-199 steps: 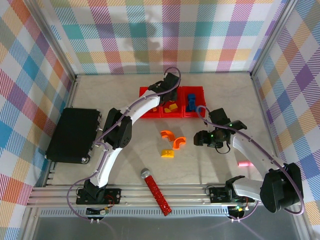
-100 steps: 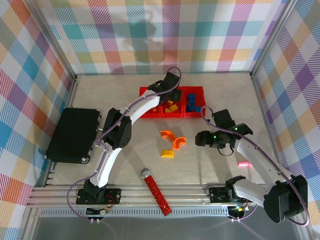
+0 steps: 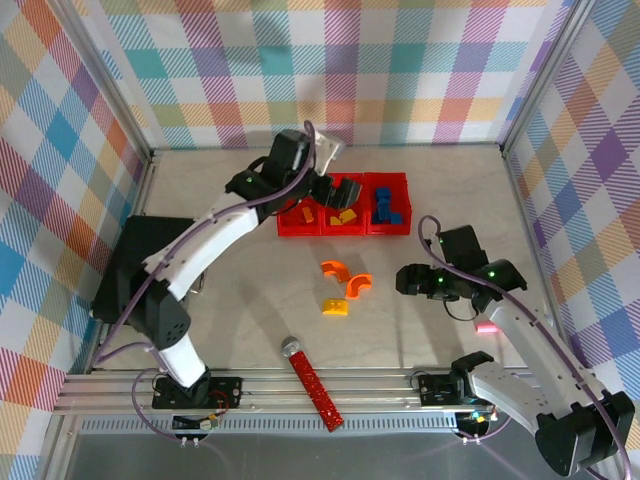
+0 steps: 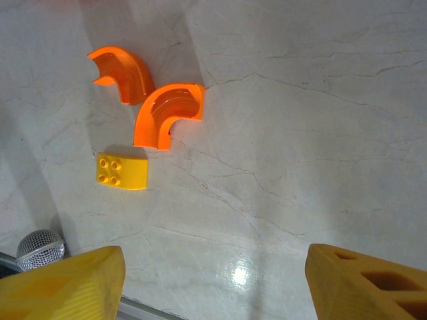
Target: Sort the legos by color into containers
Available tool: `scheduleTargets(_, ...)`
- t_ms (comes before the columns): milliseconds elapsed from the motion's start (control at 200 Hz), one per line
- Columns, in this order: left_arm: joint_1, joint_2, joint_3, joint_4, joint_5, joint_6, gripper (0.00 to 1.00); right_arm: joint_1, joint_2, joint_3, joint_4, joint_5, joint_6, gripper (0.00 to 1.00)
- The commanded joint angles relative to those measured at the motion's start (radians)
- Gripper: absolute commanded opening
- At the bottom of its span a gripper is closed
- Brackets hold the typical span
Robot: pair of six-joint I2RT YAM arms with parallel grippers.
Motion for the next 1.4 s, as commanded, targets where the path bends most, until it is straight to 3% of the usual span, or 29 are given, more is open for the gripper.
scheduleTargets(0,-0.043,-0.038,-0.170,-0.117,0.181,0.231,1.00,-0.001,-0.019,0.012,-0.014,0.018,0.031,0.73)
scheduleTargets(90,-0.089,-0.110,-0.328,-0.086,0.132,0.366,1.00,-0.001,-0.017,0.013,-0.005,0.011,0.043,0.73)
scheduleTargets(215,-0.095,-0.097,-0.366,-0.160,0.023,0.449,1.00,0.000,-0.015,0.021,-0.012,0.034,0.048,0.73)
scheduleTargets(605,-0.112,-0.084,-0.386,-0.270,0.177,0.814,1.00,-0.001,-0.022,0.017,-0.040,0.087,0.042,0.76)
scheduleTargets(760,-0.172,-0.056,-0.385,-0.320,0.070,0.934,1.00,-0.003,-0.027,0.017,-0.037,0.094,0.042,0.77)
scheduleTargets(820,-0.194,-0.030,-0.366,-0.342,0.011,0.975,0.89,-0.003,-0.028,0.017,-0.036,0.096,0.038,0.78)
scheduleTargets(935,-0.242,0.008,-0.359,-0.349,-0.073,0.987,0.85,-0.006,-0.021,0.029,-0.045,0.102,0.026,0.80)
scheduleTargets(1395,-0.347,0.124,-0.346,-0.322,-0.044,0.771,0.79,-0.011,-0.057,0.044,-0.069,0.131,0.006,0.82)
